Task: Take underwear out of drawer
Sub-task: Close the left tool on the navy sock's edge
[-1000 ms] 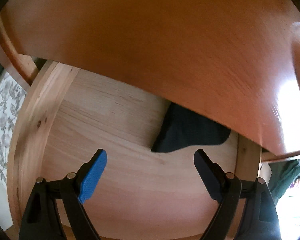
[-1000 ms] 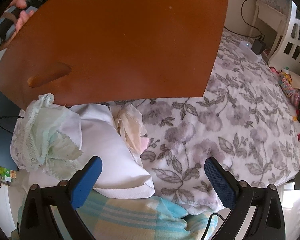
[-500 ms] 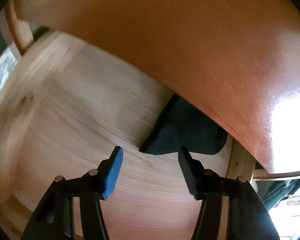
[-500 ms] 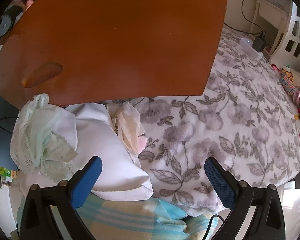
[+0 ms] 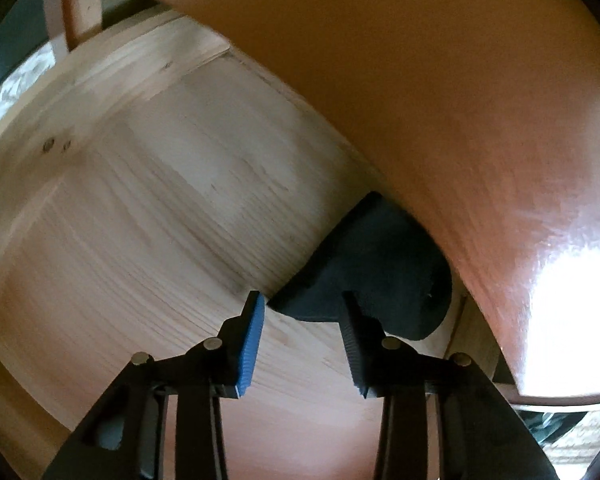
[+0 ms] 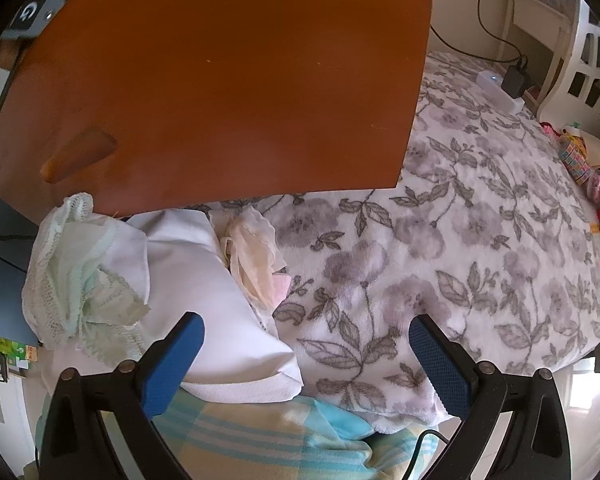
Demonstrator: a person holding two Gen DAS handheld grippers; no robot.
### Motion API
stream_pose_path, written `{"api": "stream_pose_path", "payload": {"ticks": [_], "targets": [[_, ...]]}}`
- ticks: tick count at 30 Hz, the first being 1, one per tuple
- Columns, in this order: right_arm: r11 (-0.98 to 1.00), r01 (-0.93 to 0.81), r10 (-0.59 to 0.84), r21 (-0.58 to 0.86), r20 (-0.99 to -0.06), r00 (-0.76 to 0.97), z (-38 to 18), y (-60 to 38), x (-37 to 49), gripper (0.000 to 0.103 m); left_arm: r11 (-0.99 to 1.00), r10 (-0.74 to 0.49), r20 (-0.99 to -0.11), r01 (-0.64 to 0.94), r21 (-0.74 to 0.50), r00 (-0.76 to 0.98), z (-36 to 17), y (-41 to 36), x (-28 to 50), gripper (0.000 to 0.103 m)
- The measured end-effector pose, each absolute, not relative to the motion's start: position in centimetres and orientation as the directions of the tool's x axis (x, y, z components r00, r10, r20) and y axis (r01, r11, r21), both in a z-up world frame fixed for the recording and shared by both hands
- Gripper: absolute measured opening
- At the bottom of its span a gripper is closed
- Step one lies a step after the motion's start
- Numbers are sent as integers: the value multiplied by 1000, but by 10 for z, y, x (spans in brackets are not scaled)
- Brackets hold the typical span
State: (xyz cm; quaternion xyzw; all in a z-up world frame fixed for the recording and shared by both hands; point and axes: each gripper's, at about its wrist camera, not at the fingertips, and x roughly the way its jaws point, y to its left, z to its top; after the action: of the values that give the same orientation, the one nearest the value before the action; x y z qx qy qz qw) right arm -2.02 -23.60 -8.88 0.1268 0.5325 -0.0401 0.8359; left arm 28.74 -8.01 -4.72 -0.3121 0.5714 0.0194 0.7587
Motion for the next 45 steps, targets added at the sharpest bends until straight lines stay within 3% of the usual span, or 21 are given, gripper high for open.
{"api": "stream_pose_path", "payload": {"ticks": [3,7,12,28,38,45], "targets": [[964,204,69,171,-900,429,-89,-237,-20,103,782,-332,-875,-416,-464,352,-52,-78,282,35],[962,212,68,173,-903,425,-92,-240,-20,103,753,-327,-870,-454,-475,368,-54,-70,275,19],[961,215,69,174,-904,422,-94,-241,-19,103,723,-361,-854,-465,-510,375,-58,-68,268,11],[962,221,50,160,-900,433,-89,-240,-21,103,734,-397,-829,-406,-545,395,-34,-31,266,6],[963,215,45,161,-886,462,-75,-233,-27,103,749,-438,-784,-304,-589,439,1,4,226,3],[967,200,43,158,-874,484,-64,-224,-34,103,802,-407,-805,-252,-541,432,16,16,211,3]]}}
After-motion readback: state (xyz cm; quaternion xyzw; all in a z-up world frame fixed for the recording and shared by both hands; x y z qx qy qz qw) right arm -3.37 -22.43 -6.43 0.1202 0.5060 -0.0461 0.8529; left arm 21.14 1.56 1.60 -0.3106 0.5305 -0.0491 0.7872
